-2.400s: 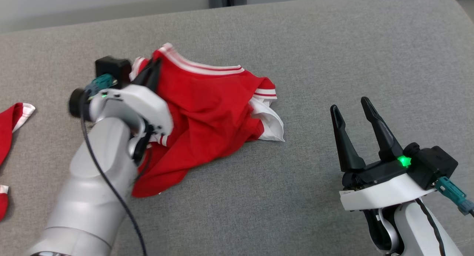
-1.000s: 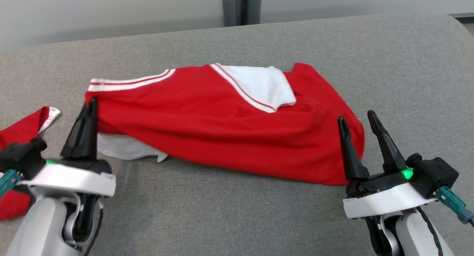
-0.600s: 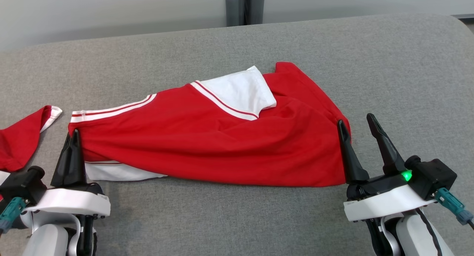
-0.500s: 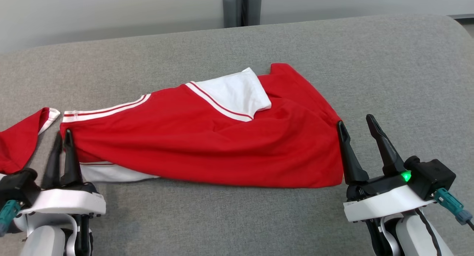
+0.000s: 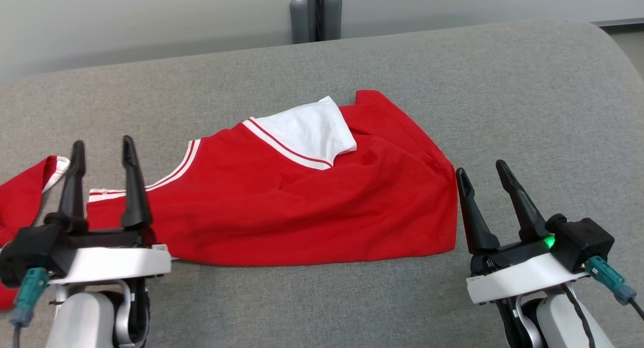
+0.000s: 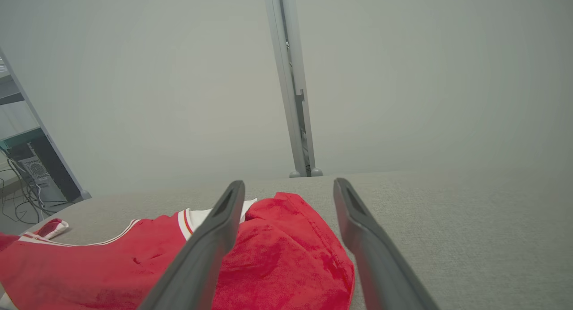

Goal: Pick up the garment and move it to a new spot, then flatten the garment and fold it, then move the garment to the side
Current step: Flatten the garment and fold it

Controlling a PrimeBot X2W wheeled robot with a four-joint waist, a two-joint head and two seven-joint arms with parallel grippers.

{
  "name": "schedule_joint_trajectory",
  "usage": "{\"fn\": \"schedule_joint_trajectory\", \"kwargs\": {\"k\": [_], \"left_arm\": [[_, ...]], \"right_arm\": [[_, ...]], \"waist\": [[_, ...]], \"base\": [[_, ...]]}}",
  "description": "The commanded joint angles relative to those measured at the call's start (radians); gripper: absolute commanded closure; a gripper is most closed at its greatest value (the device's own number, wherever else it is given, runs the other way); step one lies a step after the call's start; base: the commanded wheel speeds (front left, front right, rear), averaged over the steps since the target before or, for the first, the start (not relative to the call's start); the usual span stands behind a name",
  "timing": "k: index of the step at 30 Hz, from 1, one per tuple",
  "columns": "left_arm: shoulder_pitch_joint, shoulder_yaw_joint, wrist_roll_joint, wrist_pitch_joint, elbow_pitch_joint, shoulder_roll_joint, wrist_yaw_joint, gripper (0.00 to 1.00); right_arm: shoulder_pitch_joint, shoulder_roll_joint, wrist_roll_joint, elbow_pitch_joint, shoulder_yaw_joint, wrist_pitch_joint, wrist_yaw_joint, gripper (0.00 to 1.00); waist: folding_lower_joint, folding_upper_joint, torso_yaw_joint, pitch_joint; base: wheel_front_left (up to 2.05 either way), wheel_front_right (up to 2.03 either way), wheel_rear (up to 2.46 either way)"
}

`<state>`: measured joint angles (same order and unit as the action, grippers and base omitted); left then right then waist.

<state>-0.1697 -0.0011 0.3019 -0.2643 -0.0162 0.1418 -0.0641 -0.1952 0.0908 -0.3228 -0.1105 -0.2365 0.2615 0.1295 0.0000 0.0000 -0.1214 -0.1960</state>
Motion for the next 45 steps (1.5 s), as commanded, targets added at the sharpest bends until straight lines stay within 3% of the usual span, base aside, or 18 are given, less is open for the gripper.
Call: {"fn": "schedule_joint_trajectory", "kwargs": {"k": [1, 7, 14, 31, 37, 45], "left_arm": [[-0.011, -0.003, -0.014, 0.0, 0.007, -0.003, 0.002, 0.0], [0.012, -0.042, -0.044, 0.0, -0.017, -0.053, 0.028, 0.0], [0.054, -0.12, -0.086, 0.0, -0.135, -0.077, 0.072, 0.0], [0.04, -0.194, -0.07, 0.0, -0.23, -0.09, 0.043, 0.0], [-0.12, -0.236, -0.065, 0.005, -0.346, -0.09, 0.065, 0.0], [-0.469, -0.267, 0.022, 0.098, -0.596, -0.089, 0.092, 0.0]], "right_arm": [[0.001, 0.003, 0.015, -0.011, 0.007, 0.005, 0.002, 0.0], [-0.002, -0.012, 0.053, -0.063, 0.015, 0.005, 0.002, 0.0], [0.026, -0.019, 0.085, -0.092, 0.003, 0.005, 0.002, 0.0], [0.046, -0.019, 0.078, -0.116, 0.0, 0.005, 0.002, 0.0], [0.019, -0.015, 0.068, -0.089, -0.001, 0.005, 0.002, 0.0], [-0.049, -0.013, 0.059, -0.066, -0.012, 0.005, 0.002, 0.0]], "waist": [[0.0, 0.0, -0.002, 0.006], [0.0, 0.0, -0.007, 0.053], [0.0, 0.0, 0.003, 0.108], [0.0, 0.0, -0.008, 0.127], [0.0, 0.0, -0.044, 0.049], [0.0, 0.0, -0.096, -0.1]], "base": [[0.0, 0.0, 0.0], [0.0, 0.0, 0.0], [0.0, 0.0, 0.0], [0.0, 0.0, 0.0], [0.0, 0.0, 0.0], [0.0, 0.0, 0.0]]}}
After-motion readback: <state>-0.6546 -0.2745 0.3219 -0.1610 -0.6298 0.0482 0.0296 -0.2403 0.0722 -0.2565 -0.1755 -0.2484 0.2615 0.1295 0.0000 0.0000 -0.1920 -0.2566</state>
